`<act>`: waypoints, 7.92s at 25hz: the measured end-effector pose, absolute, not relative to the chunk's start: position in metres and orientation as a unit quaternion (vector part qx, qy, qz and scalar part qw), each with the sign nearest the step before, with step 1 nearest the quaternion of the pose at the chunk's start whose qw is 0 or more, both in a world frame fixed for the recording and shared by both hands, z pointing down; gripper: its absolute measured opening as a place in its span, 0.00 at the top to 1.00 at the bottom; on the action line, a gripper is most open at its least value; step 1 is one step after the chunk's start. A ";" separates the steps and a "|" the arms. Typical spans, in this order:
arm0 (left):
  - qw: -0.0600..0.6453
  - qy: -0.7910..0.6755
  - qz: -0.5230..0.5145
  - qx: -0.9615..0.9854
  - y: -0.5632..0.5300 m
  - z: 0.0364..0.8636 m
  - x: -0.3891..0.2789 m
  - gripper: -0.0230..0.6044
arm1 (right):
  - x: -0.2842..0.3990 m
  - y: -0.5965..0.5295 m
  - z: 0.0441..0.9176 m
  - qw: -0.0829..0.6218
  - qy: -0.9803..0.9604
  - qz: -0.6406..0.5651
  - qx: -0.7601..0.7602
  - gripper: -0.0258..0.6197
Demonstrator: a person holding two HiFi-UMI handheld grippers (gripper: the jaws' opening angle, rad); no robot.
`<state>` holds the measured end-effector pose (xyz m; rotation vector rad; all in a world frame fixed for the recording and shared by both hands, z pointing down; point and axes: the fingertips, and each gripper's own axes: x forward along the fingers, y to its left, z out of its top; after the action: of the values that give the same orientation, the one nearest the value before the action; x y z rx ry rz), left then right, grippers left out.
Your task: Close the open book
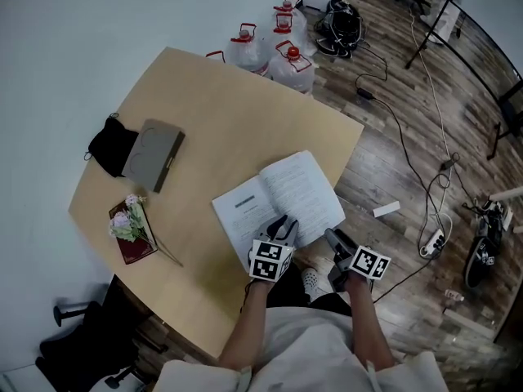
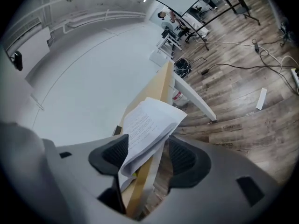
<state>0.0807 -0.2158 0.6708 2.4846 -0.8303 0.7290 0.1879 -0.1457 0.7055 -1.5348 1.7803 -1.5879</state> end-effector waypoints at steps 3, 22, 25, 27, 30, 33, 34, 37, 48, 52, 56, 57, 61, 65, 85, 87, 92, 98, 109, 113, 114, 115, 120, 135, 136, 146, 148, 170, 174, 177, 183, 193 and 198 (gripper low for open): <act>0.194 -0.266 0.300 0.895 -0.217 0.683 0.089 0.75 | 0.188 -0.152 0.712 0.160 0.613 -0.556 -0.538 0.49; 0.207 -0.213 0.385 0.874 -0.224 0.712 0.114 0.78 | 0.208 -0.188 0.753 0.232 0.551 -0.587 -0.546 0.42; 0.209 -0.216 0.392 0.870 -0.225 0.715 0.115 0.79 | 0.212 -0.190 0.754 0.233 0.546 -0.585 -0.553 0.51; 0.209 -0.220 0.390 0.869 -0.227 0.715 0.113 0.81 | 0.210 -0.193 0.755 0.246 0.541 -0.589 -0.547 0.54; 0.206 -0.225 0.391 0.869 -0.226 0.716 0.111 0.83 | 0.207 -0.195 0.761 0.261 0.534 -0.598 -0.538 0.51; 0.204 -0.226 0.394 0.867 -0.226 0.716 0.113 0.83 | 0.210 -0.198 0.760 0.282 0.524 -0.599 -0.536 0.57; 0.206 -0.225 0.394 0.867 -0.226 0.715 0.113 0.83 | 0.211 -0.199 0.757 0.284 0.526 -0.596 -0.537 0.65; 0.209 -0.225 0.393 0.867 -0.227 0.715 0.113 0.83 | 0.211 -0.202 0.747 0.276 0.542 -0.584 -0.537 0.78; 0.194 -0.233 0.387 0.871 -0.229 0.712 0.112 0.84 | 0.208 -0.206 0.726 0.271 0.556 -0.565 -0.546 0.92; 0.189 -0.269 0.348 0.878 -0.231 0.690 0.102 0.84 | 0.206 -0.204 0.721 0.267 0.563 -0.564 -0.542 0.92; 0.204 -0.317 0.315 0.871 -0.228 0.679 0.077 0.84 | 0.206 -0.205 0.718 0.267 0.566 -0.559 -0.544 0.92; 0.207 -0.327 0.311 0.868 -0.226 0.679 0.070 0.84 | 0.206 -0.205 0.716 0.267 0.567 -0.558 -0.544 0.92; 0.217 -0.369 0.290 0.856 -0.222 0.674 0.042 0.84 | 0.205 -0.204 0.712 0.266 0.573 -0.550 -0.547 0.92; 0.217 -0.391 0.282 0.849 -0.220 0.666 0.018 0.84 | 0.202 -0.201 0.706 0.266 0.577 -0.546 -0.546 0.92; 0.215 -0.463 0.229 0.829 -0.200 0.639 -0.043 0.92 | 0.190 -0.195 0.673 0.256 0.610 -0.513 -0.548 0.92; 0.214 -0.467 0.228 0.827 -0.196 0.637 -0.045 0.93 | 0.191 -0.193 0.670 0.247 0.614 -0.509 -0.550 0.92; 0.210 -0.473 0.221 0.827 -0.189 0.629 -0.052 0.93 | 0.188 -0.187 0.668 0.237 0.607 -0.515 -0.557 0.92; 0.207 -0.481 0.207 0.826 -0.180 0.618 -0.058 0.93 | 0.181 -0.182 0.659 0.242 0.616 -0.509 -0.551 0.92; 0.208 -0.497 0.201 0.818 -0.157 0.613 -0.078 0.93 | 0.160 -0.182 0.640 0.255 0.650 -0.489 -0.523 0.92; 0.205 -0.502 0.196 0.817 -0.152 0.608 -0.082 0.93 | 0.157 -0.178 0.636 0.244 0.651 -0.490 -0.526 0.92; 0.204 -0.503 0.195 0.817 -0.151 0.607 -0.083 0.93 | 0.158 -0.176 0.637 0.236 0.645 -0.494 -0.533 0.92; 0.203 -0.504 0.194 0.817 -0.150 0.605 -0.084 0.93 | 0.159 -0.174 0.638 0.231 0.641 -0.496 -0.538 0.92; 0.199 -0.507 0.190 0.817 -0.149 0.600 -0.090 0.93 | 0.146 -0.180 0.627 0.242 0.664 -0.484 -0.515 0.92; 0.193 -0.506 0.179 0.821 -0.145 0.594 -0.097 0.93 | 0.114 -0.174 0.617 0.223 0.680 -0.487 -0.501 0.92; 0.193 -0.507 0.179 0.821 -0.145 0.594 -0.098 0.93 | 0.111 -0.175 0.616 0.223 0.685 -0.483 -0.497 0.92; 0.191 -0.511 0.179 0.819 -0.141 0.591 -0.101 0.93 | 0.092 -0.174 0.609 0.212 0.713 -0.473 -0.472 0.92; 0.191 -0.511 0.178 0.819 -0.141 0.590 -0.101 0.93 | 0.086 -0.173 0.608 0.205 0.718 -0.470 -0.470 0.92; 0.196 -0.519 0.173 0.814 -0.135 0.594 -0.110 0.93 | 0.026 -0.167 0.614 0.044 0.792 -0.405 -0.455 0.91; 0.202 -0.524 0.173 0.809 -0.134 0.597 -0.118 0.93 | 0.012 -0.166 0.618 -0.007 0.804 -0.374 -0.461 0.91; 0.205 -0.526 0.173 0.807 -0.133 0.600 -0.120 0.93 | 0.001 -0.164 0.621 -0.049 0.814 -0.350 -0.460 0.91; 0.211 -0.530 0.173 0.803 -0.133 0.603 -0.125 0.93 | -0.017 -0.161 0.632 -0.123 0.825 -0.313 -0.454 0.91; 0.220 -0.535 0.178 0.796 -0.134 0.610 -0.137 0.93 | -0.041 -0.161 0.646 -0.217 0.839 -0.247 -0.434 0.90; 0.222 -0.538 0.179 0.793 -0.136 0.611 -0.141 0.93 | -0.053 -0.157 0.654 -0.267 0.846 -0.206 -0.414 0.88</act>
<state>-0.1409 -0.1358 0.6113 2.1911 -1.4867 0.4955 -0.0533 -0.1573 0.6536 -1.5814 3.2301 -0.7865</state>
